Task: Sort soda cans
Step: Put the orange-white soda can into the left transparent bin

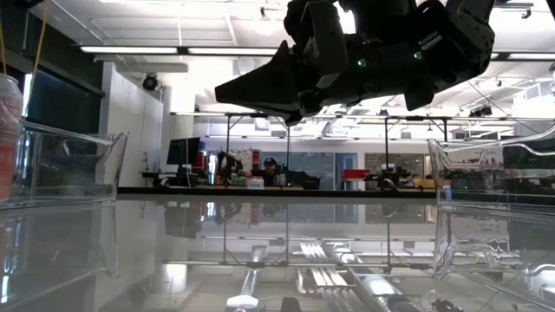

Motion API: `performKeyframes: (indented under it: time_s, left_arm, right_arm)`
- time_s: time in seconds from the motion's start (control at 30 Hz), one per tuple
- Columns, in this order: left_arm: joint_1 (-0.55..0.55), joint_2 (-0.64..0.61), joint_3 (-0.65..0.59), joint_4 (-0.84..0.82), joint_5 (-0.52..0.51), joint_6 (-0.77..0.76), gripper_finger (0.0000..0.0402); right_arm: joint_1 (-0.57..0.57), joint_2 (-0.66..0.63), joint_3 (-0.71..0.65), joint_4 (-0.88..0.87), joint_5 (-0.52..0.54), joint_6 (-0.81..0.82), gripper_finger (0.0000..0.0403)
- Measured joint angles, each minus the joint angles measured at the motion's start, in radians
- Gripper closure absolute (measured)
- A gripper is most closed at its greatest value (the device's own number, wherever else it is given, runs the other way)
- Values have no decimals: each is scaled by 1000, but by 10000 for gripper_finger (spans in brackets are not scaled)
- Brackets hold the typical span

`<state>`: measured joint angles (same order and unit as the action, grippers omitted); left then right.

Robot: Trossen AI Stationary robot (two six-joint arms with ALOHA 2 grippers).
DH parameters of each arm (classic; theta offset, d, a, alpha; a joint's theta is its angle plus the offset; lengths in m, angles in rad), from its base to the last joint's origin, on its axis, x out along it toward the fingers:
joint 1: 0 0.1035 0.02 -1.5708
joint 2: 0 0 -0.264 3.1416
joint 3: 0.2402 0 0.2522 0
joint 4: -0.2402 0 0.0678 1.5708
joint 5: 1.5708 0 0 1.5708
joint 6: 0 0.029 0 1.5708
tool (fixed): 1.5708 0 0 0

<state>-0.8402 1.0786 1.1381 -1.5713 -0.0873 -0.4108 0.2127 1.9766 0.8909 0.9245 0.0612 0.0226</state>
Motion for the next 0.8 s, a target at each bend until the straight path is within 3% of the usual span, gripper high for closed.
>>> performKeyframes:
  time_s: [0.33,0.8]
  left_arm:
    - [0,-2,-153,8,31,-80,114]
    - [-1,-36,-163,109,-7,-154,114]
  right_arm:
    - [14,0,0,0,1,-3,403]
    - [13,0,0,4,2,-4,403]
